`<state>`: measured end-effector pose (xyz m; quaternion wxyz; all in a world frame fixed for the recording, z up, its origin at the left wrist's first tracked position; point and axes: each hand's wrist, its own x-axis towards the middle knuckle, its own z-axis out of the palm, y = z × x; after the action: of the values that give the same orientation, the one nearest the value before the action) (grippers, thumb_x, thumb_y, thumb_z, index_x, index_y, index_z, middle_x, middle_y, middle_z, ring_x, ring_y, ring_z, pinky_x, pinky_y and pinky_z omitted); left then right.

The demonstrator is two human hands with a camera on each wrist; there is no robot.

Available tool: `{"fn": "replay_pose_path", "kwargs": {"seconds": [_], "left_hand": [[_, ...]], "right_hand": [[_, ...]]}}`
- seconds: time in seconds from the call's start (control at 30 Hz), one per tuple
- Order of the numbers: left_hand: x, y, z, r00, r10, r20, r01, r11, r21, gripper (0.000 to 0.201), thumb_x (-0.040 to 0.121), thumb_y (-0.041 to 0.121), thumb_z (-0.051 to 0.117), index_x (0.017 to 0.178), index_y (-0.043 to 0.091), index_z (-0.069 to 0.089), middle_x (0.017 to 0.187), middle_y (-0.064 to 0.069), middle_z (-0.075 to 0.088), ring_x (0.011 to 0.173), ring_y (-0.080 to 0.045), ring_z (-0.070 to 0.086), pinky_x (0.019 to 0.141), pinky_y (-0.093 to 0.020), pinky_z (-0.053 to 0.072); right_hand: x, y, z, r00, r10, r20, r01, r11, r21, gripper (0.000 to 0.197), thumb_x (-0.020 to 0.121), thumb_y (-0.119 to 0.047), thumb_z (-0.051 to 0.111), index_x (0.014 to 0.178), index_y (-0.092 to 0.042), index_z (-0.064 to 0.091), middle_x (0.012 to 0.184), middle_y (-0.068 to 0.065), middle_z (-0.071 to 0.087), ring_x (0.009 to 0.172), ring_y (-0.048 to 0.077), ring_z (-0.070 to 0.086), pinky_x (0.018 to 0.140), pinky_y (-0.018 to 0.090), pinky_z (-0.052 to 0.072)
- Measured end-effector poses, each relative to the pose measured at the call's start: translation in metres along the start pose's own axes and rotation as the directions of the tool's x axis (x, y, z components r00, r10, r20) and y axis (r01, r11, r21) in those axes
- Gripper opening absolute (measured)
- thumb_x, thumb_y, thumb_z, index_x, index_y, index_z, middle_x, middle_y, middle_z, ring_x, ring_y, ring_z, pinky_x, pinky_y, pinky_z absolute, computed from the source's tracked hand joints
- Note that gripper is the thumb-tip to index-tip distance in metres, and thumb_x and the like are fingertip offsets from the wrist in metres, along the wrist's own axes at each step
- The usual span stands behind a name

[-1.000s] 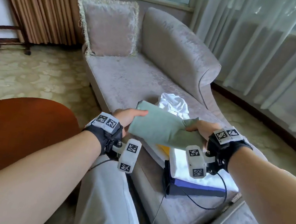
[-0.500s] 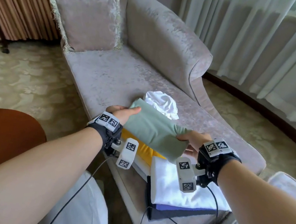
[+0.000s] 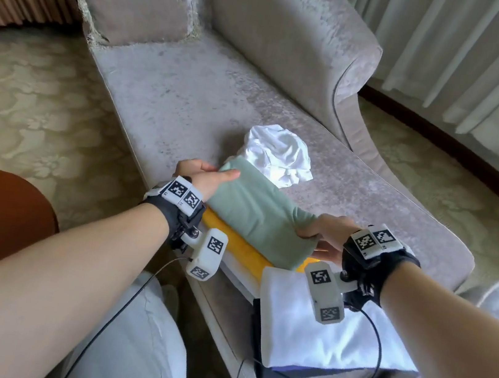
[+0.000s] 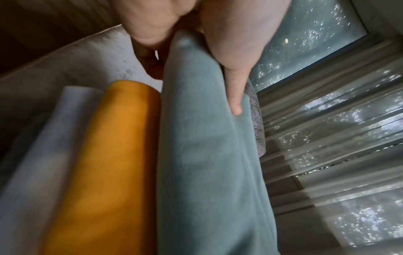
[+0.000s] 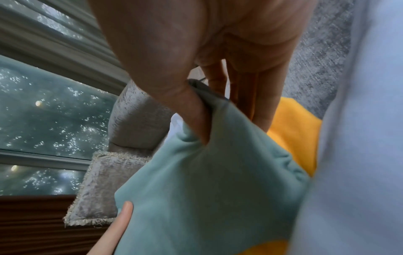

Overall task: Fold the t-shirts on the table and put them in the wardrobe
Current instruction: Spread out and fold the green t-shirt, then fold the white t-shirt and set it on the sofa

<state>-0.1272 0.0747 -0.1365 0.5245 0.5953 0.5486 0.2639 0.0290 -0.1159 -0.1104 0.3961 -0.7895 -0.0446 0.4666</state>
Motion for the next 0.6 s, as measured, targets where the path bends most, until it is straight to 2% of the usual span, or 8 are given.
{"fn": "replay_pose_path", "kwargs": {"seconds": [0.07,0.13,0.23,0.27,0.33,0.43,0.5,0.6], "left_hand": [[0.002,0.008,0.003,0.999,0.053,-0.012,-0.054,0.998,-0.028,0.037,0.056,0.036,0.093,0.070,0.016,0.065,0.064,0.004,0.067,0.055,-0.009,0.060,0.051,-0.014,0.046],[0.001,0.011,0.007,0.997,0.077,0.006,-0.077,0.997,0.003,0.037,0.056,0.036,0.093,0.067,0.018,0.063,0.062,0.004,0.065,0.055,-0.009,0.058,0.049,-0.014,0.044],[0.000,0.002,0.008,0.995,0.028,0.097,-0.045,0.983,0.177,0.040,0.058,0.040,0.092,0.076,0.014,0.067,0.072,-0.001,0.068,0.069,-0.017,0.059,0.058,-0.020,0.042],[-0.002,-0.002,0.008,0.992,0.007,0.129,-0.043,0.959,0.279,0.045,0.060,0.043,0.090,0.083,0.011,0.069,0.083,-0.002,0.070,0.076,-0.020,0.062,0.061,-0.022,0.042],[-0.008,-0.005,0.009,0.987,0.017,0.161,-0.089,0.886,0.455,0.042,0.065,0.049,0.085,0.079,0.016,0.063,0.100,-0.009,0.069,0.094,-0.027,0.065,0.074,-0.026,0.046],[-0.014,0.003,0.012,0.983,0.146,0.113,-0.184,0.776,0.604,0.056,0.064,0.053,0.083,0.098,0.022,0.051,0.118,-0.005,0.060,0.115,-0.030,0.054,0.101,-0.043,0.040],[-0.017,0.008,0.015,0.962,0.248,0.110,-0.260,0.729,0.634,0.068,0.063,0.050,0.084,0.113,0.024,0.046,0.124,-0.001,0.051,0.121,-0.027,0.045,0.103,-0.045,0.032],[-0.020,0.010,0.019,0.941,0.268,0.208,-0.335,0.646,0.686,0.070,0.061,0.052,0.085,0.113,0.029,0.045,0.123,0.001,0.048,0.120,-0.024,0.043,0.099,-0.042,0.028]], "right_hand": [[-0.001,-0.003,-0.005,1.000,-0.027,0.001,0.027,1.000,-0.011,0.019,0.077,0.007,0.065,0.095,0.005,0.064,0.087,0.018,0.069,0.076,0.029,0.070,0.060,0.033,0.058],[0.001,-0.003,-0.008,0.999,-0.027,-0.019,0.026,0.998,-0.053,0.015,0.076,0.006,0.063,0.090,0.003,0.062,0.083,0.016,0.067,0.075,0.030,0.069,0.064,0.035,0.059],[0.001,0.007,-0.005,0.998,0.053,0.034,-0.044,0.975,-0.217,0.010,0.076,0.004,0.067,0.082,-0.001,0.060,0.079,0.014,0.065,0.074,0.027,0.066,0.073,0.038,0.060],[0.003,0.012,-0.003,0.996,0.080,0.041,-0.066,0.960,-0.270,0.011,0.075,0.003,0.069,0.081,-0.002,0.060,0.080,0.015,0.064,0.073,0.026,0.065,0.074,0.038,0.060],[0.007,0.018,-0.001,0.995,0.100,0.027,-0.085,0.941,-0.328,0.014,0.072,0.000,0.072,0.077,-0.003,0.059,0.084,0.017,0.063,0.075,0.027,0.063,0.078,0.040,0.059],[0.006,0.014,0.002,0.998,0.058,0.006,-0.048,0.879,-0.474,0.017,0.078,-0.014,0.076,0.076,-0.008,0.060,0.081,0.013,0.064,0.076,0.024,0.064,0.058,0.026,0.055],[0.001,0.006,0.003,1.000,0.028,-0.007,-0.027,0.819,-0.573,0.021,0.076,-0.023,0.077,0.078,-0.008,0.064,0.078,0.009,0.066,0.074,0.020,0.065,0.054,0.022,0.050],[0.000,-0.005,0.006,1.000,0.010,-0.019,-0.020,0.739,-0.673,0.038,0.055,-0.035,0.084,0.077,-0.008,0.069,0.076,0.005,0.065,0.066,0.019,0.059,0.061,0.025,0.049]]}}
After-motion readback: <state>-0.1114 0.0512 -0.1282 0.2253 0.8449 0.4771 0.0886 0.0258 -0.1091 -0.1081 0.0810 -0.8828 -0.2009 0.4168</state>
